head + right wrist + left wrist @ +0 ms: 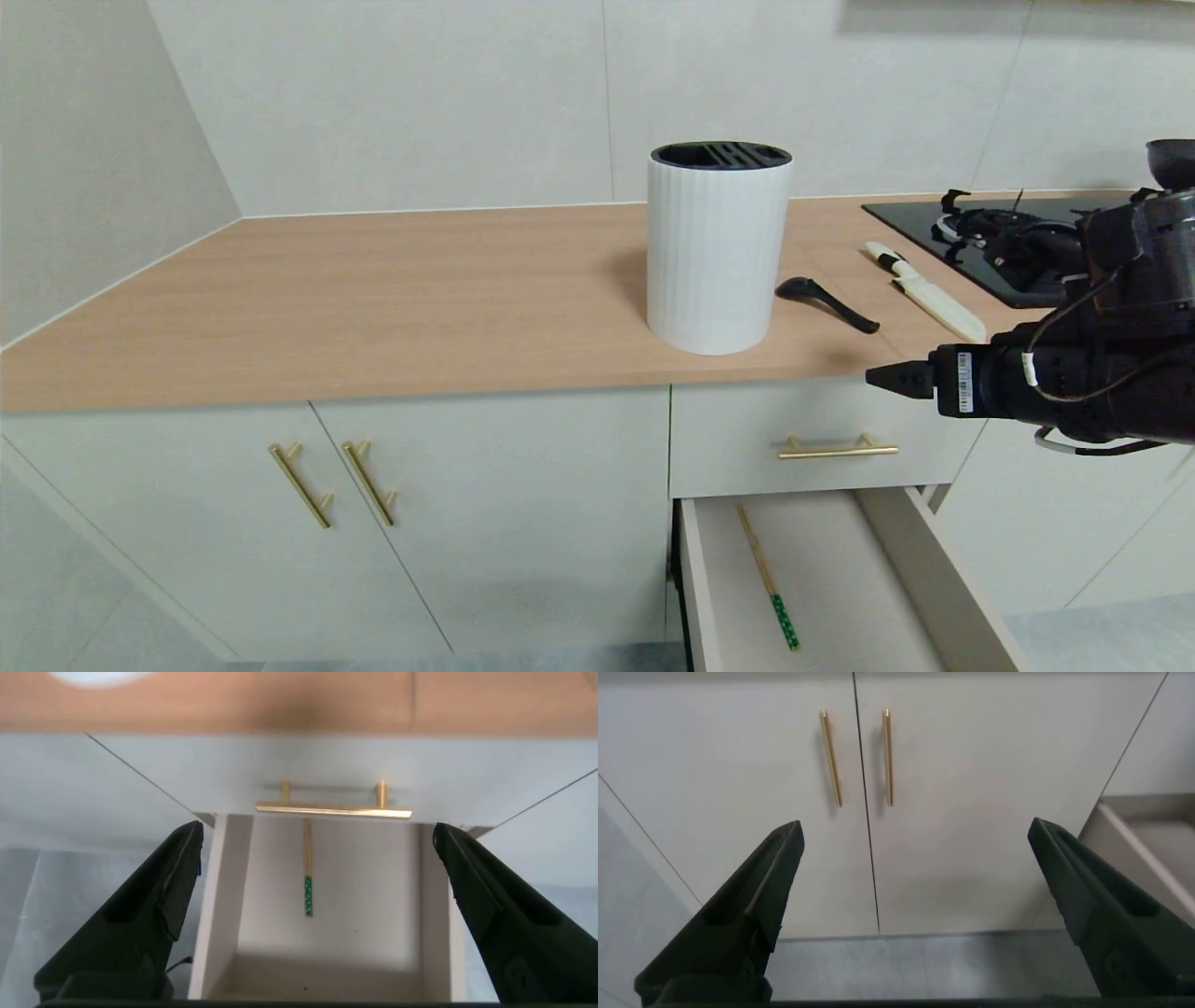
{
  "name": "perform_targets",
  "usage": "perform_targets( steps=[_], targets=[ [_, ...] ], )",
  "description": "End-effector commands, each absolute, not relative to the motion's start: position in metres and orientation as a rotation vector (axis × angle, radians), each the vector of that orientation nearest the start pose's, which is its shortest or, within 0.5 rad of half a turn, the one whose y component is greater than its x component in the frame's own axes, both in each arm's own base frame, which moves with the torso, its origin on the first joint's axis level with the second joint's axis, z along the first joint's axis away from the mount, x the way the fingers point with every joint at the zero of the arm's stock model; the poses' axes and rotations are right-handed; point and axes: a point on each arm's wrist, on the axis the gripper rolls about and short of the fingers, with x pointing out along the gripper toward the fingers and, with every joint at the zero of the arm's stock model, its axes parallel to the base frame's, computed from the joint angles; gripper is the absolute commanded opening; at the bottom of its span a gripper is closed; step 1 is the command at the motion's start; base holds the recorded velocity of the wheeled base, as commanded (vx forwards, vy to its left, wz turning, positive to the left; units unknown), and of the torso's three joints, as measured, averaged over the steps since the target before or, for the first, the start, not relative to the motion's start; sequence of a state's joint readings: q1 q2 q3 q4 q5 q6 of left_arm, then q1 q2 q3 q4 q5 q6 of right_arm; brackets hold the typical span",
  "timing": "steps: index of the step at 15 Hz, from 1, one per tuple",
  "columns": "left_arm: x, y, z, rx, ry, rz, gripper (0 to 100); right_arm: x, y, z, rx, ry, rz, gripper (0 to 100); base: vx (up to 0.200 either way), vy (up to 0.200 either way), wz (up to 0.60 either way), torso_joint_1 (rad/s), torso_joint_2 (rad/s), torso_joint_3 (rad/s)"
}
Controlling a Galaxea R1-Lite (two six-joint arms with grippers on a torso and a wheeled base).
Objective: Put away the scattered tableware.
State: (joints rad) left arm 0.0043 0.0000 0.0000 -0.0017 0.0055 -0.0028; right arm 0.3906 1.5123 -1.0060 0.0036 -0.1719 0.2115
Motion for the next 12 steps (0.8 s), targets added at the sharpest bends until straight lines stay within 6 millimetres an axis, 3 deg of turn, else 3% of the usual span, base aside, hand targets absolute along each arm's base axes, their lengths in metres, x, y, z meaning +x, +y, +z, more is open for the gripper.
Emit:
perform_targets(
  steps=[1,7,10,12],
  targets=[
    [-0.0227,0.0,0.0758,-0.003,-0.002,0.011,100,0.2441,0.0965,0.229,0.063,0.517,0.161,100,0.0,0.0,0.0,0.203,-0.49,-0.281],
    [-0.0227,0.0,0.0758,-0.003,-0.002,0.011,100,0.2446,0.0971,0.2265,0.058,0.526,0.161,100,0.0,0.0,0.0,0.209,-0.48,-0.277],
    [-0.0227,0.0,0.0758,-0.003,-0.002,0.011,100,0.2447,0.0972,0.2269,0.055,0.524,0.162,100,0.0,0.0,0.0,0.069,-0.15,-0.082],
    [-0.0227,0.0,0.0758,-0.003,-0.002,0.011,100,0.2434,0.0967,0.2248,-0.035,0.522,0.189,100,0.0,0.0,0.0,0.0,0.0,0.0]
  ],
)
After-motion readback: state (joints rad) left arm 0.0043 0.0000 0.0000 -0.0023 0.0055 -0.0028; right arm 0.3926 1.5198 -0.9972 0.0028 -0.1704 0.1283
